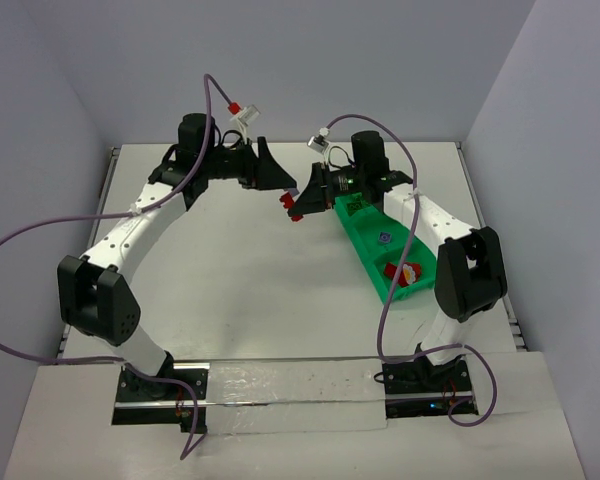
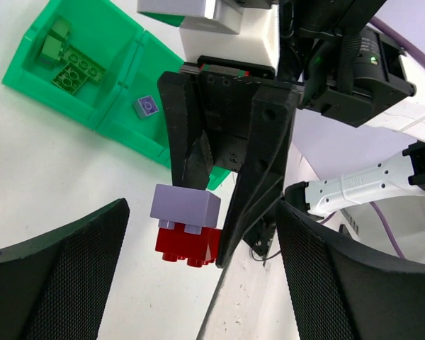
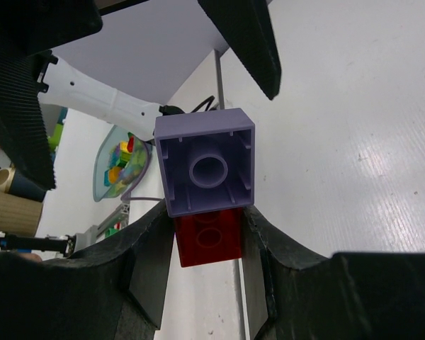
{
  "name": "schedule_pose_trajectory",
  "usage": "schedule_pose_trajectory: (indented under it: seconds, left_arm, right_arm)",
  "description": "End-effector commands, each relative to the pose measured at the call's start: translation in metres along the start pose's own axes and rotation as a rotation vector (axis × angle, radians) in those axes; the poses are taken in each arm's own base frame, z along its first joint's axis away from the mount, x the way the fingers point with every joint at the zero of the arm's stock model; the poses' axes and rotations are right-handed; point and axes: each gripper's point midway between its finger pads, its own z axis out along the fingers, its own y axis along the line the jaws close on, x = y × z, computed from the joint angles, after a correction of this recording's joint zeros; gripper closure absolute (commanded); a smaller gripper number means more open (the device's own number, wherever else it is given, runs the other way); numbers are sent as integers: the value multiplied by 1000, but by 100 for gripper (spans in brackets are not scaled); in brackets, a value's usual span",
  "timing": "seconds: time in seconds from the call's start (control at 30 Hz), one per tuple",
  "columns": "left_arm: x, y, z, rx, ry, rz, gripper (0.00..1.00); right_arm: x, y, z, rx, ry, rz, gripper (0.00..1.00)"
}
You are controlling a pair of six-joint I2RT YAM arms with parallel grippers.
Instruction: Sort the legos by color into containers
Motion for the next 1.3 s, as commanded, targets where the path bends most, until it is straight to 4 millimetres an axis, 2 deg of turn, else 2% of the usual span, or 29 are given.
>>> schedule_pose_trajectory:
  seconds: [0.0, 0.17, 0.37, 0.53, 0.6, 0.63, 0.7, 0.73, 0.77, 1.07, 1.27]
  left_arm:
    - [3, -4, 4, 48, 23, 9, 12]
    - [5, -9, 8, 89, 32, 0, 29]
    - [11, -8, 11, 108, 64, -10, 38]
    - [15, -8, 13, 124, 81, -18, 40]
    - [15, -8, 13, 126, 84, -20, 45]
    - [15, -8, 13, 128, 83, -19, 51]
    - [14, -7, 15, 118, 79, -25, 82]
    - [13, -6, 15, 116, 77, -26, 93]
    - [12, -6, 16, 114, 76, -27, 99]
    - [-4, 4, 21, 45, 9, -72, 100]
    - [-25, 9, 21, -24, -71, -75, 100]
  right_arm:
    - [-14, 22, -7, -15, -8, -100, 100]
    - [-14, 23, -7, -8, -5, -101, 100]
    - [-15, 23, -7, -9, -7, -106, 100]
    - [-16, 22, -7, -9, -6, -107, 100]
    - [-17, 22, -7, -9, -7, -107, 100]
    - [-18, 23, -7, -9, -8, -111, 100]
    - [-18, 22, -6, -10, -6, -111, 100]
    - [-17, 21, -7, -7, -3, -105, 100]
    - [-15, 20, -7, -1, 0, -100, 100]
    - [3, -24, -18, 257, 95, -121, 100]
    - [11, -40, -31, 386, 103, -126, 100]
